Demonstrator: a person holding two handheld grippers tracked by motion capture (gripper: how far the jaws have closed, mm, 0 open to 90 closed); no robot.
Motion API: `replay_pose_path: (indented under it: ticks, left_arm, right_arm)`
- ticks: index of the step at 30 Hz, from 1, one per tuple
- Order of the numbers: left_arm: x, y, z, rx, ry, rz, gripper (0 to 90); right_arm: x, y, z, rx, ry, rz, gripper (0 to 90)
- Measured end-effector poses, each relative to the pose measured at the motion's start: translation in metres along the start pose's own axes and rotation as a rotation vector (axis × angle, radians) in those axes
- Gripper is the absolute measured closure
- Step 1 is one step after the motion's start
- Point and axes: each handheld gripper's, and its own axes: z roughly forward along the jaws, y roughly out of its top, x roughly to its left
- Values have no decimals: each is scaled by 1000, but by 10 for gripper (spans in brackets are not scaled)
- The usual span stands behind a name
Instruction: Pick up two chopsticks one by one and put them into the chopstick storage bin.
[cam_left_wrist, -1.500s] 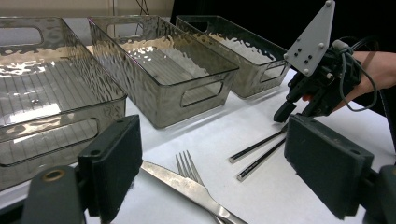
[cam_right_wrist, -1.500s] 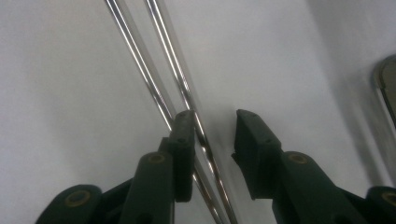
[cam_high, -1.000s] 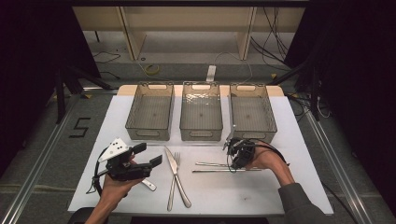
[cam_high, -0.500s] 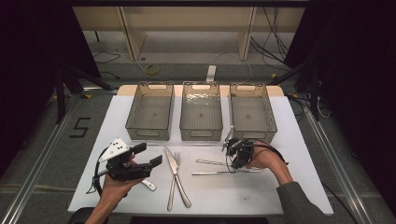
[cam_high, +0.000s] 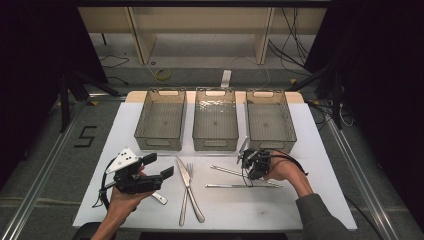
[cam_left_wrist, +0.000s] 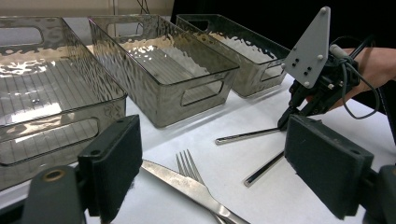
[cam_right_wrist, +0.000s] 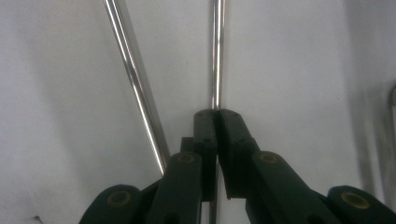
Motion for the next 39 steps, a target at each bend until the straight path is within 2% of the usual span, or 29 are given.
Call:
replay_pose_path:
  ticks: [1, 5, 12, 16, 18, 19, 21, 23, 26, 27, 29, 32, 33, 34, 37, 39]
  left_arm:
    - [0, 0, 0, 0, 0, 0, 187]
    - [0, 0, 0, 8, -1, 3, 186]
    - [0, 0, 3, 27, -12, 6, 187]
    - [-2, 1, 12, 80, -47, 16, 187]
    - [-6, 1, 20, 121, -52, 42, 187]
    - [-9, 1, 29, 152, -73, 65, 186]
    - [-11, 1, 33, 164, -82, 73, 186]
    - [-15, 3, 41, 194, -108, 105, 186]
    - [-21, 5, 57, 249, -103, 164, 179]
    - [-24, 7, 66, 272, -115, 180, 179]
    - [-28, 9, 74, 286, -134, 196, 183]
    - [-35, 9, 84, 328, -160, 243, 183]
    - [-35, 9, 84, 328, -160, 243, 183]
    - [-41, 8, 89, 354, -174, 277, 183]
    - [-46, 7, 93, 367, -186, 306, 188]
    - [-51, 3, 95, 390, -223, 339, 209]
  right_arm:
    - [0, 0, -1, 1, -5, -13, 865]
    - [-1, -1, -6, -16, -43, -14, 867]
    - [7, 1, -30, -68, -76, -31, 868]
    - [15, 4, -41, -88, -84, -54, 867]
    - [20, 7, -44, -93, -87, -67, 867]
    - [23, 8, -46, -94, -90, -79, 867]
    - [27, 12, -48, -100, -83, -97, 867]
    - [32, 15, -49, -101, -82, -114, 867]
    - [38, 19, -50, -110, -76, -133, 867]
    - [40, 20, -51, -109, -73, -135, 867]
    - [45, 23, -52, -113, -71, -139, 867]
    - [49, 26, -54, -109, -65, -171, 867]
    - [51, 27, -54, -103, -65, -173, 867]
    - [53, 27, -54, -106, -63, -176, 867]
    - [58, 29, -55, -102, -62, -182, 867]
    - [59, 29, -56, -99, -66, -190, 867]
